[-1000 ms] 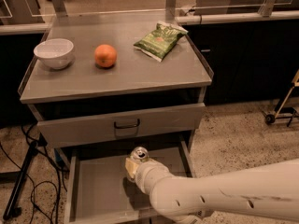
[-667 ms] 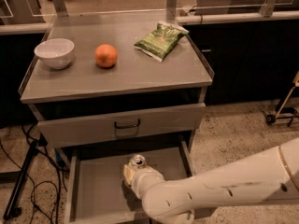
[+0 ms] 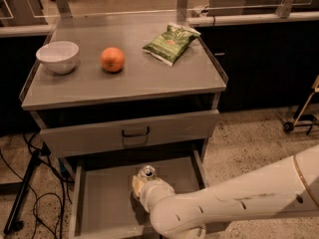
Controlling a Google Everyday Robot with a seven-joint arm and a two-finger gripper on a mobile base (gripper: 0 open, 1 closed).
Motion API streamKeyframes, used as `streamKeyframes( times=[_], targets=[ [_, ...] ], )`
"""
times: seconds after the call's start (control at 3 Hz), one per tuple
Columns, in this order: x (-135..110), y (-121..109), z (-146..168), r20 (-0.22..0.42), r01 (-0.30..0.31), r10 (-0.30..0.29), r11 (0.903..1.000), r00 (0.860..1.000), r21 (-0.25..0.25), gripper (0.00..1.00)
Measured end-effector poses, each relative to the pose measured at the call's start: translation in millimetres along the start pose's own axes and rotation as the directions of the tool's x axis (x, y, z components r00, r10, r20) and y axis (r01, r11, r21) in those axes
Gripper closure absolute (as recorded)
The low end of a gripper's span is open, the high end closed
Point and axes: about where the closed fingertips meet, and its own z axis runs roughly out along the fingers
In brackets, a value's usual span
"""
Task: Place 7up can into middle drawer
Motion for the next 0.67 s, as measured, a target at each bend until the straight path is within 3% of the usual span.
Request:
streamKeyframes(
  times=[0.33, 0.67],
  targets=[
    [12.0, 3.9, 18.1, 0.016, -0.093, 0.092, 0.9953, 0.996, 0.026, 1.00],
    [6.6, -12.3, 37.1, 0.104, -0.165, 0.156, 0.9831, 0.982, 0.080, 1.00]
  ],
)
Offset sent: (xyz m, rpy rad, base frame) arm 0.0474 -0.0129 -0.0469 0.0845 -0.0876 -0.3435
